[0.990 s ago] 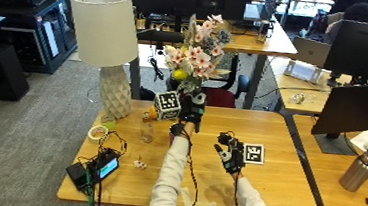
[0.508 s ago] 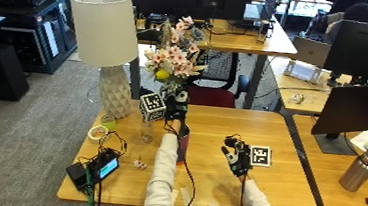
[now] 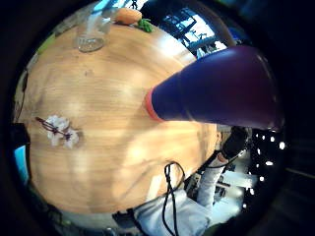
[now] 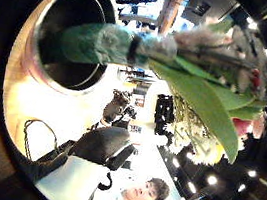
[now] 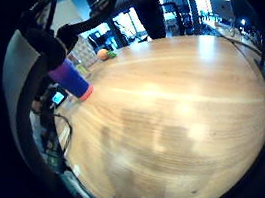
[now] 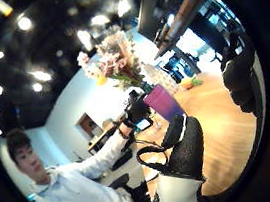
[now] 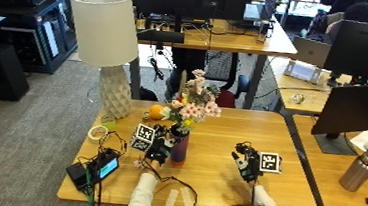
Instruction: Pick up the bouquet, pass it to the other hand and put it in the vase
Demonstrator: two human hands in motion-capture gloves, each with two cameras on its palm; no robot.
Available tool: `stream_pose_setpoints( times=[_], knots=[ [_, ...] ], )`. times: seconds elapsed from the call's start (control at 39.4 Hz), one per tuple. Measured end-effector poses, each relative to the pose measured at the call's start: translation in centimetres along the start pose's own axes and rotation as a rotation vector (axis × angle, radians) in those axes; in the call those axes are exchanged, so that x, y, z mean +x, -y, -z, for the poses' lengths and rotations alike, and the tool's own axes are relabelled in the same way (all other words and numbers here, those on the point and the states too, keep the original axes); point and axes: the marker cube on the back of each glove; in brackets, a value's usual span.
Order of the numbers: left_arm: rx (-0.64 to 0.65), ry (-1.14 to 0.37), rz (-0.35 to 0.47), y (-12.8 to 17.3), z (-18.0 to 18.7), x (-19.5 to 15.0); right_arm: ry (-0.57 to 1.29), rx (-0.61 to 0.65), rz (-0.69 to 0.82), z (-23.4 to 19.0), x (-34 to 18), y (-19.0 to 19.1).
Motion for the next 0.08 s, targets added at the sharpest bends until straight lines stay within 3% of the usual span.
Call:
stream_pose_setpoints(
  times=[0.08],
  knots=[
    [-0.039,-0.056,0.009,-0.66,-0.22,0.30,0.006,-0.014,-0.028,0.07,0.72,-0.35]
  ],
)
